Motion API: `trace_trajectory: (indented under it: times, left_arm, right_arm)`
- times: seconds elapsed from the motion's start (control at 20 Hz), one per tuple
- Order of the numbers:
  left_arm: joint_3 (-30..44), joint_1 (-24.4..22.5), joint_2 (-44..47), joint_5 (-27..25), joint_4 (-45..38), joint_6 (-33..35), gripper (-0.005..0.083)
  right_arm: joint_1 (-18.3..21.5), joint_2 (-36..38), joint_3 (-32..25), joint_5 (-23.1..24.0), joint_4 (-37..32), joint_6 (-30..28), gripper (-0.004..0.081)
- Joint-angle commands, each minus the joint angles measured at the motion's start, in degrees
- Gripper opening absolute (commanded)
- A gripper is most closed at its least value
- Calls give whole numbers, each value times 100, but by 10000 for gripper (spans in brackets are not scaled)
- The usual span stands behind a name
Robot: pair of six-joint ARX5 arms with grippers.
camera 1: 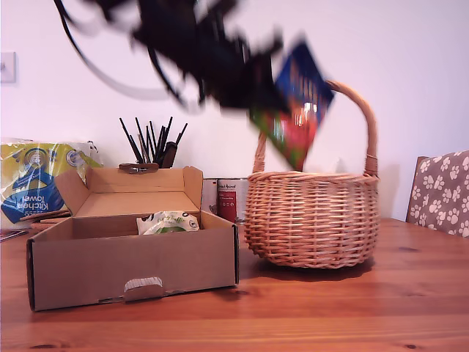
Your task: Move the bags of Easter eggs from the cardboard box on the left into the woven basket on the right side.
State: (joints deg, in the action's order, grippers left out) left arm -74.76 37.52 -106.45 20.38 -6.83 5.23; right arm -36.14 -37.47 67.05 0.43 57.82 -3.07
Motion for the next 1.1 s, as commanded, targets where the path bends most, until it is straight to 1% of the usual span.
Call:
trace_trajectory:
  times: [0.0, 0.15, 0.25, 0.3, 0.35, 0.4, 0.45, 0.5, 0.65, 0.7, 0.75, 0.8, 0.85, 0.95, 1.05]
  left_arm:
    - [81, 7, -166, 9, -341, 81, 37]
    - [81, 13, -361, -61, -527, -76, 37]
    - [81, 15, -380, -177, -525, -76, 60]
    - [81, 17, -380, -203, -544, -74, 125]
    - [79, 44, -378, -205, -610, -74, 252]
    - [79, 55, -378, -203, -721, -79, 408]
    - [76, 61, -378, -212, -831, -138, 508]
    - [52, 70, -378, -254, -863, -238, 518]
    - [-46, 96, -372, -291, -848, -223, 513]
    - [-74, 96, -330, -289, -820, -221, 501]
    - [-118, 96, -291, -289, -756, -221, 454]
    - [-157, 96, -212, -286, -660, -221, 384]
    - [-177, 96, -118, -284, -579, -221, 293]
    - [-188, 96, 157, -289, -273, -223, 3]
    - [-186, 96, 457, -286, 186, -223, -20]
  right_arm:
    - [-22, 26, -31, -4, 7, -2, -12]
    - [-22, 26, -31, -4, 37, -2, -12]
    - [-22, 26, -31, -4, 37, -2, -12]
    - [-22, 26, -31, -4, 39, 0, -12]
    - [-22, 26, -31, -7, 39, 0, -12]
    - [-22, 26, -31, -4, 37, 0, -12]
    - [-22, 26, -31, -7, 39, 0, -12]
    - [-22, 26, -31, -7, 46, 2, -12]
    - [-22, 26, -31, 0, 85, 9, -12]
    - [-22, 26, -31, 15, 107, 26, -12]
    - [-22, 26, -31, 28, 133, 26, -12]
    - [-22, 26, -31, 61, 146, 26, -12]
    - [-22, 26, -31, 122, 144, 24, -12]
    - [-22, 22, -31, 190, 140, 20, -12]
    - [-22, -24, -31, 214, 138, 22, -12]
